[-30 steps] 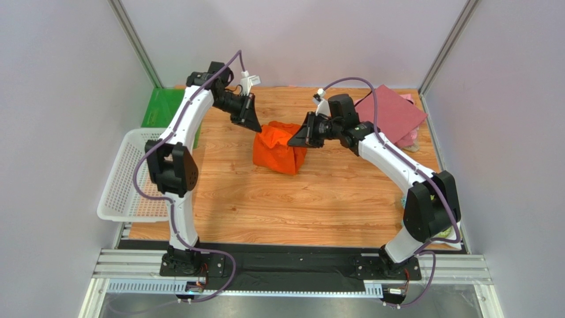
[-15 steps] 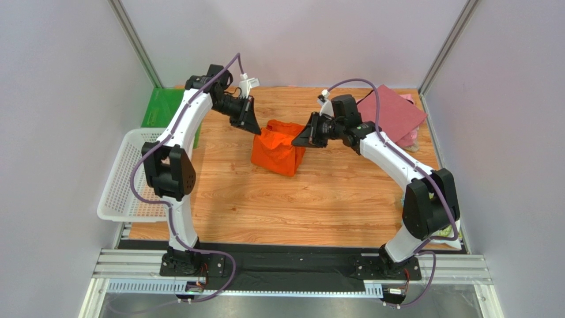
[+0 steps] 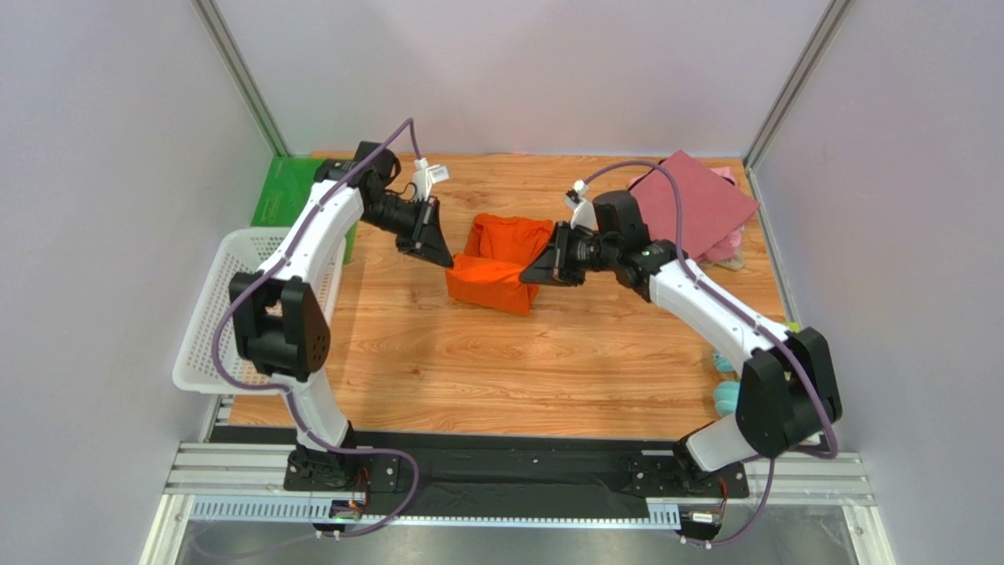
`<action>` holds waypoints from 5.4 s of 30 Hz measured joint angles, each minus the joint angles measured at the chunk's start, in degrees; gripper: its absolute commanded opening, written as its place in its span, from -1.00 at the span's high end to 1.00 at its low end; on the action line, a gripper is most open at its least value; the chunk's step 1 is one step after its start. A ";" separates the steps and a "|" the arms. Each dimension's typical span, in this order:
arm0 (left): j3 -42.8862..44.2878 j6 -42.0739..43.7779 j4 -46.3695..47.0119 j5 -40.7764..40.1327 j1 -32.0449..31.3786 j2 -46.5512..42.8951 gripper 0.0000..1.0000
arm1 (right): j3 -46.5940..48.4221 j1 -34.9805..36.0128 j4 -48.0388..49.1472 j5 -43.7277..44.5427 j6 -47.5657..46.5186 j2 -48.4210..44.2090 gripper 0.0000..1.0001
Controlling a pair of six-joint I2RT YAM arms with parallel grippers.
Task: Fold and stack the t-shirts
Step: Fold the tshirt
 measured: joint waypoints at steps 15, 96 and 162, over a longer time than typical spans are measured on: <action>-13.66 4.90 -8.15 4.74 -2.80 -17.90 1.00 | -14.10 5.03 -0.90 1.88 3.10 -18.88 1.00; -11.10 6.62 -6.62 -7.78 -1.33 -5.01 1.00 | 5.99 0.33 -2.97 -3.02 -4.42 9.70 1.00; 15.98 2.64 -4.70 -13.25 6.64 6.88 -0.15 | 51.04 -1.46 -5.16 -22.08 -2.80 54.69 0.08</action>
